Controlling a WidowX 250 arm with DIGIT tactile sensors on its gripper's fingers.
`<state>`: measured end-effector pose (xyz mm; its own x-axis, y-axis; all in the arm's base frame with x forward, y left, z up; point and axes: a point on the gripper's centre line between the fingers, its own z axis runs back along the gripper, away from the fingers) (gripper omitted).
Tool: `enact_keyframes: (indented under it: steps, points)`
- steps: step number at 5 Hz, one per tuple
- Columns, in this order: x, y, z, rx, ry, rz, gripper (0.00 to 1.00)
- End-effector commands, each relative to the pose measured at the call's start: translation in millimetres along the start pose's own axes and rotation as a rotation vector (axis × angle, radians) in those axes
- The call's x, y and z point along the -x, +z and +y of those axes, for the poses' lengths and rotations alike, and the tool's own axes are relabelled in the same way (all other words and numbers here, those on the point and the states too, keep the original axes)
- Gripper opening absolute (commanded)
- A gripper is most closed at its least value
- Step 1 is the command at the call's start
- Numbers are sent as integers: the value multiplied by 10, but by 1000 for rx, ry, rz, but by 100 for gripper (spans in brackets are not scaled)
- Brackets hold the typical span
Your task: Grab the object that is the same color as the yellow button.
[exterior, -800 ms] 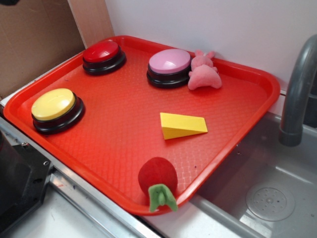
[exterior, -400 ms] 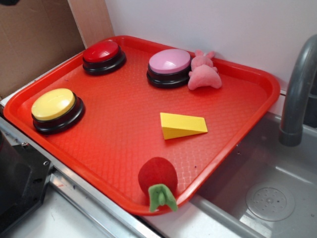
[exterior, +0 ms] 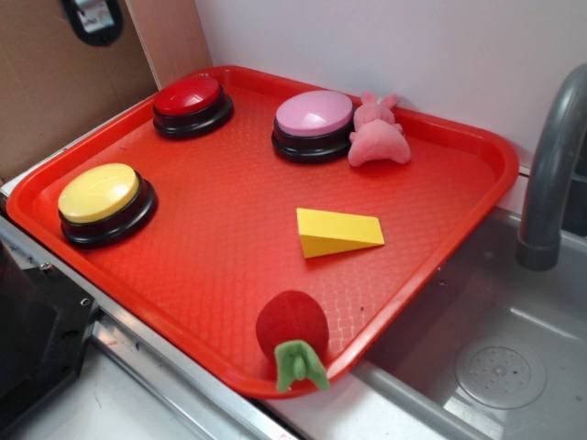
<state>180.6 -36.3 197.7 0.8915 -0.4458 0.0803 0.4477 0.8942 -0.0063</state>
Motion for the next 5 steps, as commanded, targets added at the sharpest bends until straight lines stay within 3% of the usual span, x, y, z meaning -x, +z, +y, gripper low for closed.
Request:
enact_keyframes:
  steps: [1, 2, 5]
  points:
    - [-594, -386, -395, -9, -511, -95, 100]
    - [-686, -662, -498, 11, -574, -115, 100]
    - [-842, -1645, -510, 63, -434, 2, 100]
